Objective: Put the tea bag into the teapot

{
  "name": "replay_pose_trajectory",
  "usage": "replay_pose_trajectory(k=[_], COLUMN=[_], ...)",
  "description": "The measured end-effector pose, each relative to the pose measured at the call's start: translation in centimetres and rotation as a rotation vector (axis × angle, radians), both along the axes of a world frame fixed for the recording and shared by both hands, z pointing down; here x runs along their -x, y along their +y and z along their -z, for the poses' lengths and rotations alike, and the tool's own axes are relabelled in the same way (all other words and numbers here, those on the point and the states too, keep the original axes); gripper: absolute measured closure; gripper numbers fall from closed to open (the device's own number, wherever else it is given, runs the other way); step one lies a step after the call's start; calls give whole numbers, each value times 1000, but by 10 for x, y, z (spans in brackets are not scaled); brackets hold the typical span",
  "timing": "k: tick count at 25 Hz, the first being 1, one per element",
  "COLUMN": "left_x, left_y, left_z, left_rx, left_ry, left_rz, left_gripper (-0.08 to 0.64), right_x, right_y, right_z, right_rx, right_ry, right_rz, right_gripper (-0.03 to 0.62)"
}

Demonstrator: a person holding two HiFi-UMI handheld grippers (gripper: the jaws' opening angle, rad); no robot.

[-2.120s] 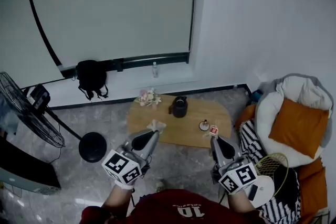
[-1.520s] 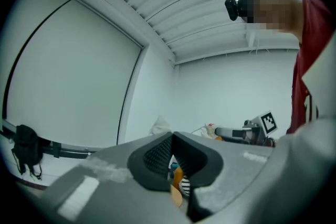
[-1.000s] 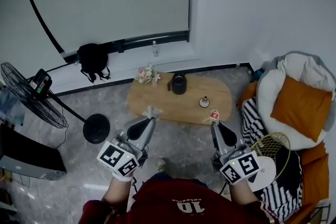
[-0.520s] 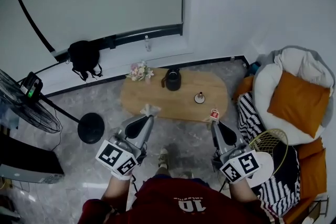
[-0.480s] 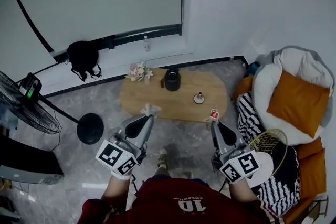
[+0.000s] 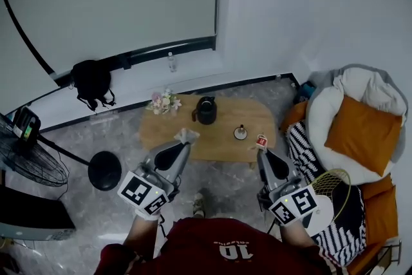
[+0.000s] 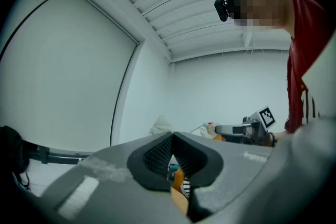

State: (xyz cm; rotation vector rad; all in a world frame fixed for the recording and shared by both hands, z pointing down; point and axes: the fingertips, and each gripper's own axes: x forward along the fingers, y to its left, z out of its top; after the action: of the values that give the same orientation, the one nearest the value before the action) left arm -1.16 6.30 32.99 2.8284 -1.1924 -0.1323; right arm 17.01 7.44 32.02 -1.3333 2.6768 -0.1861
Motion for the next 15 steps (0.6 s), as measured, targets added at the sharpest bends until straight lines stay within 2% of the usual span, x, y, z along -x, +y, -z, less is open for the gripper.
replay_pose_trajectory(k=[15], left_x=[67], left_y=[-102], left_z=[-11], left_rx=[28], left_ry=[34], left_rz=[-66], left_gripper=[557], right_x=[75], right_y=[-96], right_z=[6], right_rx=[0], right_ry=[23], right_rz=[-26], right_gripper=[591])
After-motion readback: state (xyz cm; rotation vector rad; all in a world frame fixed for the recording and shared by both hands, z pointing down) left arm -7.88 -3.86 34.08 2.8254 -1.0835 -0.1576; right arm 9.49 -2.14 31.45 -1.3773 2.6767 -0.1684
